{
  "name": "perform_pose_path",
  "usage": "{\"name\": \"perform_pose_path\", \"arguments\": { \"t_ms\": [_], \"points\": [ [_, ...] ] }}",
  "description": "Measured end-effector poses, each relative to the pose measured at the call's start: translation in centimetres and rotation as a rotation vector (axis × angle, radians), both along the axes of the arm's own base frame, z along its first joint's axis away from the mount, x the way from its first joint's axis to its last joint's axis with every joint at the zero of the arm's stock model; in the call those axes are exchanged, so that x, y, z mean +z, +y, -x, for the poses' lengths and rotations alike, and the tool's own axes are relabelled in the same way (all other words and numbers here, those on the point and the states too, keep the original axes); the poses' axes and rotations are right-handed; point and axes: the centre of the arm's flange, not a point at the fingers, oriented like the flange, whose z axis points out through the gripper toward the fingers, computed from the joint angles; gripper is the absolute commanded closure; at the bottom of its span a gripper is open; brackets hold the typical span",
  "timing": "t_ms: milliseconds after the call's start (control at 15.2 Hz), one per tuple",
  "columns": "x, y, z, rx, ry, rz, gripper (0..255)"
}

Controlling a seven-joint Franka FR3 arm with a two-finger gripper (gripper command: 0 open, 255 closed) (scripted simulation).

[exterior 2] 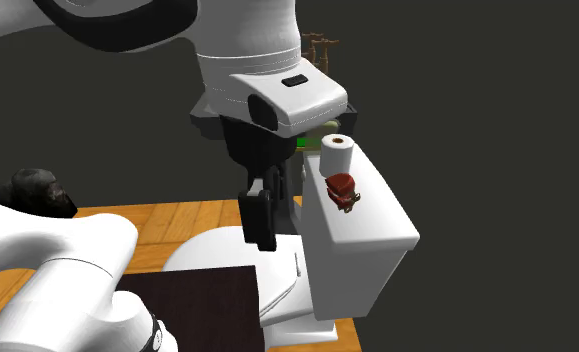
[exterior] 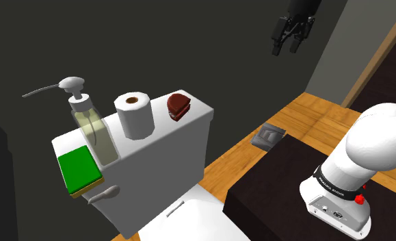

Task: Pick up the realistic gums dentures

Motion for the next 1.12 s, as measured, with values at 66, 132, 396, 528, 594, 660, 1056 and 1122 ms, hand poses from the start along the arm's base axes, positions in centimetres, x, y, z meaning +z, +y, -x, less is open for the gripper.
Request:
{"name": "perform_pose_path", "arguments": {
  "t_ms": [66, 132, 396, 528, 594, 660, 1056, 1122],
  "points": [
    [0.0, 0.0, 0.0, 0.0, 0.0, 0.0, 0],
    [-0.3, 0.5, -0.2, -0.008, -0.001, -0.003, 0],
    [-2.3, 4.4, -1.0, -0.073, -0.009, -0.025, 0],
    [-3.2, 6.5, -1.9, -0.11, -0.014, -0.038, 0],
    [-3.8, 7.4, -2.1, -0.129, -0.016, -0.044, 0],
    [-4.5, 8.4, -2.7, -0.148, -0.018, -0.051, 0],
    [-7.3, 14.3, -5.5, -0.261, -0.033, -0.089, 0],
    [-7.8, 15.3, -6.1, -0.28, -0.035, -0.096, 0]
  ]
}}
